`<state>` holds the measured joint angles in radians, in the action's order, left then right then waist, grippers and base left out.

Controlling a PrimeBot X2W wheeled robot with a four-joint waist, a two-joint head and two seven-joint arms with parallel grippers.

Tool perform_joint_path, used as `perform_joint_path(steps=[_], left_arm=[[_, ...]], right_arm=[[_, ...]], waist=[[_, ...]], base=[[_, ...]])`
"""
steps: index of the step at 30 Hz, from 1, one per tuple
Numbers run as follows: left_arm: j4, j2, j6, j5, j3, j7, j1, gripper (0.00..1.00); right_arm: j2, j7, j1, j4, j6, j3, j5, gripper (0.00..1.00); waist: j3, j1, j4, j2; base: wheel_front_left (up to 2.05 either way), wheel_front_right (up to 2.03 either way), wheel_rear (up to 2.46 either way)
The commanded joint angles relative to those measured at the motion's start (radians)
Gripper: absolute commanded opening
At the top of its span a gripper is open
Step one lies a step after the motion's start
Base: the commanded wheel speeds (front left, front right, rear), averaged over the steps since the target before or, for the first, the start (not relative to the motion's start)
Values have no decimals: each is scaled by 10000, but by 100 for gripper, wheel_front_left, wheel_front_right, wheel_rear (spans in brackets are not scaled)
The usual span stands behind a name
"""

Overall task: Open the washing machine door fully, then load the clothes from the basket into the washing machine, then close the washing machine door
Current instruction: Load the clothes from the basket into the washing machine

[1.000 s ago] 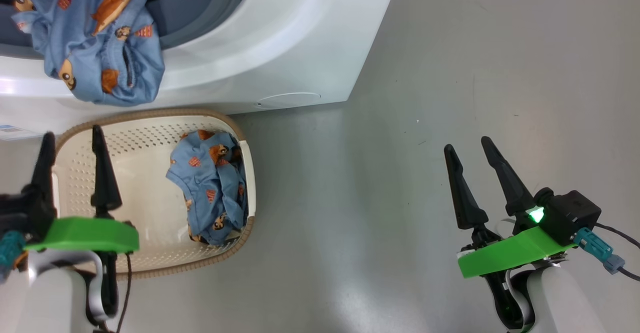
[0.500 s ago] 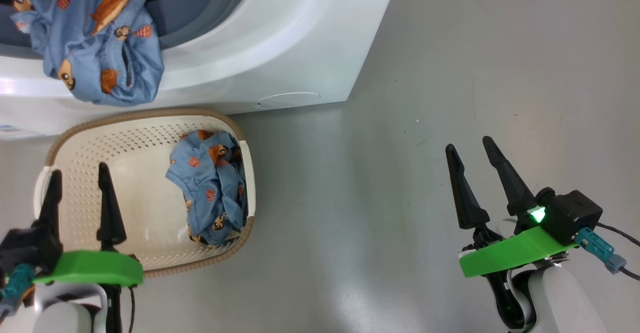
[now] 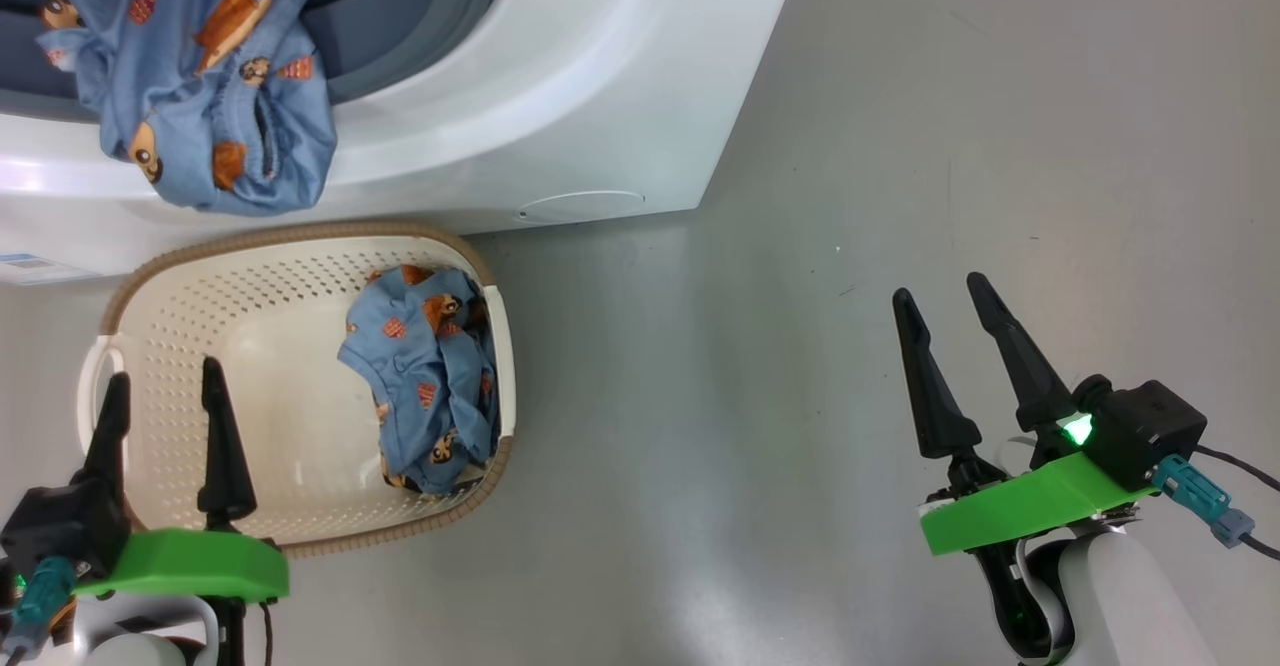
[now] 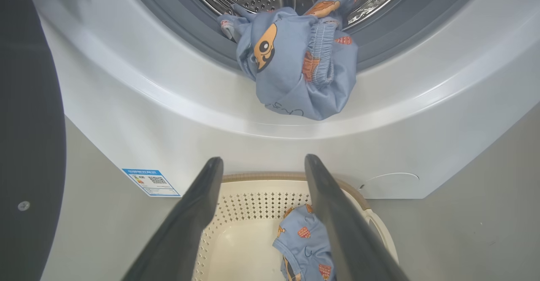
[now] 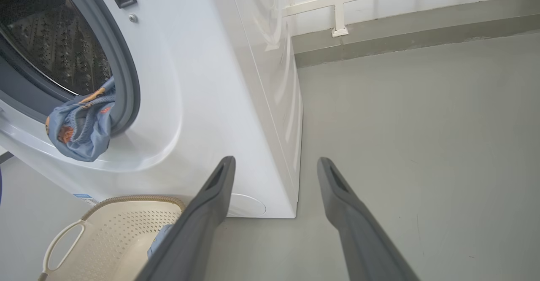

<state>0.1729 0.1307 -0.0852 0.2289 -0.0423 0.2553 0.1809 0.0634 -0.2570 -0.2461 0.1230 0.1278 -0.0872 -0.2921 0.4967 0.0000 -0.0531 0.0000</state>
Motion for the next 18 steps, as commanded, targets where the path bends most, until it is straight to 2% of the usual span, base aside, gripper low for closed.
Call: perform_joint_path(steps=[1, 18], left_arm=[[-264, 158, -117, 120, -355, 60, -235, 100], [-196, 150, -31, 131, -162, 63, 279, 100]], right_arm=[[-4, -48, 210, -200, 29, -242, 75, 100], [7, -48, 189, -174, 29, -305, 71, 100]], waist=[[-9, 0, 4, 0], [6, 0, -46, 0]], base=[[0, 0, 0], [0, 0, 0]])
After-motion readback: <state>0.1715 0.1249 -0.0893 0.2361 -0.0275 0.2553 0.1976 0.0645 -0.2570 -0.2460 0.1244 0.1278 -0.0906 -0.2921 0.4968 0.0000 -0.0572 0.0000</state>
